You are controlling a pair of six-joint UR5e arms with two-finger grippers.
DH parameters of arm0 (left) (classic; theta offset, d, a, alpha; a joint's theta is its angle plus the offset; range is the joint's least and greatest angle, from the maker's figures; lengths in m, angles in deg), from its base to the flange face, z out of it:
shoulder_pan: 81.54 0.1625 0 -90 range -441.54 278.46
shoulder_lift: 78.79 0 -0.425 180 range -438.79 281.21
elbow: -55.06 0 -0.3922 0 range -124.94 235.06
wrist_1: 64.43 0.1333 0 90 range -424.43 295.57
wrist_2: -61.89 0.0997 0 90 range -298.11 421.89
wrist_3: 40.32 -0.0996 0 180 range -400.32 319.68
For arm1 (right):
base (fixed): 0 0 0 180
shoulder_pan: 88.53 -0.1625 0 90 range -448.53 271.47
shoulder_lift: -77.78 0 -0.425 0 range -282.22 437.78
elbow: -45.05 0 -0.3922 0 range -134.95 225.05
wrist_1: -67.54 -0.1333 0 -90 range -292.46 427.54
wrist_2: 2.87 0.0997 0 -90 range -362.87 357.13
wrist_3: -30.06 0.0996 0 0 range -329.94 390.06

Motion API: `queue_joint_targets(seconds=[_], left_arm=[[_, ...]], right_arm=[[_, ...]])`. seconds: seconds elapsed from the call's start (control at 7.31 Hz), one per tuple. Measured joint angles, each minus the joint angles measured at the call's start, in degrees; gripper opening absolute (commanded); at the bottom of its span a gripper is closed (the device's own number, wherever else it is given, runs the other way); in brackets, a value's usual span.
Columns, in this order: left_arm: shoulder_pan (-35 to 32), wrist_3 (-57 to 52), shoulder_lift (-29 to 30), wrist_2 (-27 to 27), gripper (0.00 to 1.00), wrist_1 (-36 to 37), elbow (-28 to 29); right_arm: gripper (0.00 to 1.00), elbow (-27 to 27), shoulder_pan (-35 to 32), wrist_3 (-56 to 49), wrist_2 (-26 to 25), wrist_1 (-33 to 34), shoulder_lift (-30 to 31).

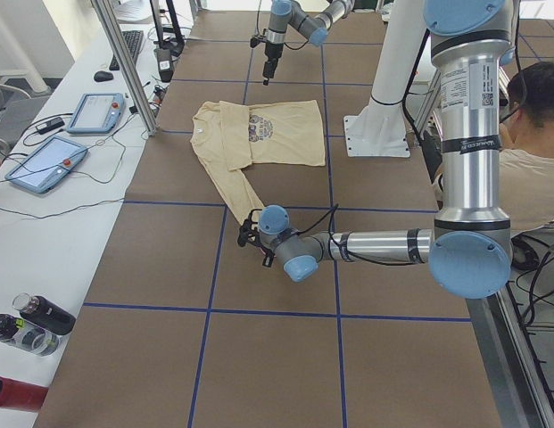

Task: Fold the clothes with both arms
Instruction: 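Grasp the other sleeve cuff with the left gripper while the right gripper withdraws, then fold the held sleeve across the shirt front with the left gripper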

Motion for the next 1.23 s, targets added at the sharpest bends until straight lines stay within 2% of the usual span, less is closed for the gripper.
queue_joint_targets(seconds=[0.27, 0.41, 0.55, 0.68, 0.82, 0.96, 1.23], left_arm=[[-0.4, 4.5, 0.0, -0.3, 0.00, 4.8, -8.4], [-0.4, 9.5, 2.7, -0.1, 0.00, 11.3, -13.8], [-0.3, 15.5, 9.3, 0.4, 0.00, 20.3, -17.6], [0.7, 21.7, 19.4, 1.9, 0.00, 30.7, -18.9], [2.8, 27.5, 28.8, 3.7, 0.00, 38.1, -17.8], [4.7, 33.4, 36.4, 4.7, 0.00, 41.0, -14.9], [8.3, 41.8, 50.3, 8.5, 0.00, 39.4, -4.2]], right_arm=[[0.98, -2.2, -1.2, -0.9, 1.1, 0.0, 2.7], [0.98, -3.2, -2.9, -2.8, 2.7, -0.1, 5.0], [0.99, -3.6, -5.1, -6.3, 4.6, -0.1, 7.3], [0.99, -3.6, -7.5, -10.6, 5.8, -0.2, 9.9], [0.99, -3.3, -9.8, -15.4, 6.3, -0.3, 12.6], [0.99, -2.6, -12.1, -20.3, 6.4, -0.4, 14.7], [0.99, 0.0, -16.2, -28.1, 6.6, -0.5, 17.1]])
